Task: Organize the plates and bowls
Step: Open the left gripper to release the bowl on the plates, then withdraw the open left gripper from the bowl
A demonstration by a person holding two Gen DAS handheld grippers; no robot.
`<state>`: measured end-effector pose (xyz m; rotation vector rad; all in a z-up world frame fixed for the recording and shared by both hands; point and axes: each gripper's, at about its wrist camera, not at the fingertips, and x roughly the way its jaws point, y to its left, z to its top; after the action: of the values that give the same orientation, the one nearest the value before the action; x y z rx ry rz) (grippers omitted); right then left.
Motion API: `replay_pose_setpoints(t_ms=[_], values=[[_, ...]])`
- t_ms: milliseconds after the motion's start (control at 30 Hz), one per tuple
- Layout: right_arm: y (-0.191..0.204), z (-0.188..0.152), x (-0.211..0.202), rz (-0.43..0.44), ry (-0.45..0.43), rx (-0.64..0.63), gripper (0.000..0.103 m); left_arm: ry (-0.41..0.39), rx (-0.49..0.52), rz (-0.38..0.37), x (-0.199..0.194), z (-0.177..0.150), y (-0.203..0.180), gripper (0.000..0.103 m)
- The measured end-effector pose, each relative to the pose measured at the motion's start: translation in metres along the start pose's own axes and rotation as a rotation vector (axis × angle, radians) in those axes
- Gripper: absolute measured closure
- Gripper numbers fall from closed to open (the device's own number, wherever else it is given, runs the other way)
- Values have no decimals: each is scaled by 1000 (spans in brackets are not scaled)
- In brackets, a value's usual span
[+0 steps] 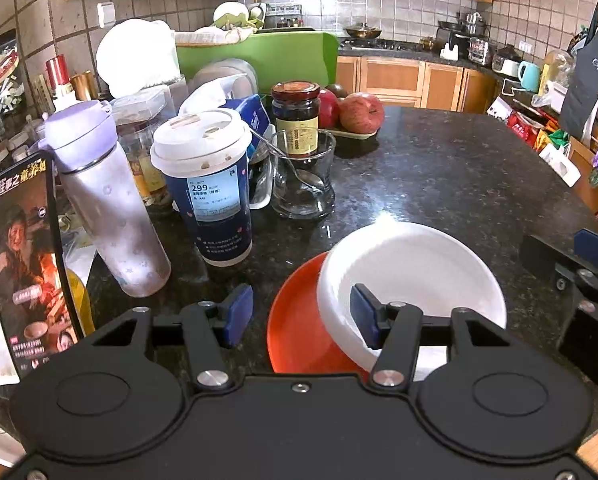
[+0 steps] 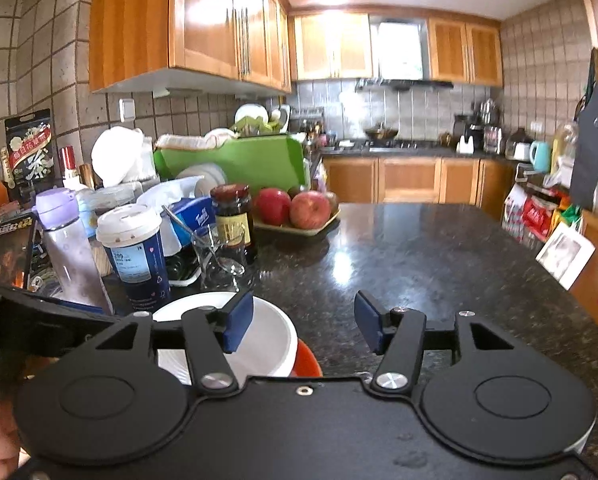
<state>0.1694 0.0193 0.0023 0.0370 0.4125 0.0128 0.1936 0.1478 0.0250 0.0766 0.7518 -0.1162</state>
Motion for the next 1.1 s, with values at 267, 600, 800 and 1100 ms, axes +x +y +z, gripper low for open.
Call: replay_pose_setpoints(t_ms=[267, 600, 800, 1100], values=[[-9, -10, -25, -3, 9, 3, 41, -6, -8, -1, -14, -13, -12, 34], [-15, -25, -60, -36, 3, 16, 40, -48, 22, 62, -37, -35, -26, 32], [-17, -34, -76, -42, 3, 31, 36, -91, 24, 21, -52, -47, -33, 28], [-13, -42, -88, -56, 14, 48, 34, -81, 25, 34, -60, -59, -37, 27]])
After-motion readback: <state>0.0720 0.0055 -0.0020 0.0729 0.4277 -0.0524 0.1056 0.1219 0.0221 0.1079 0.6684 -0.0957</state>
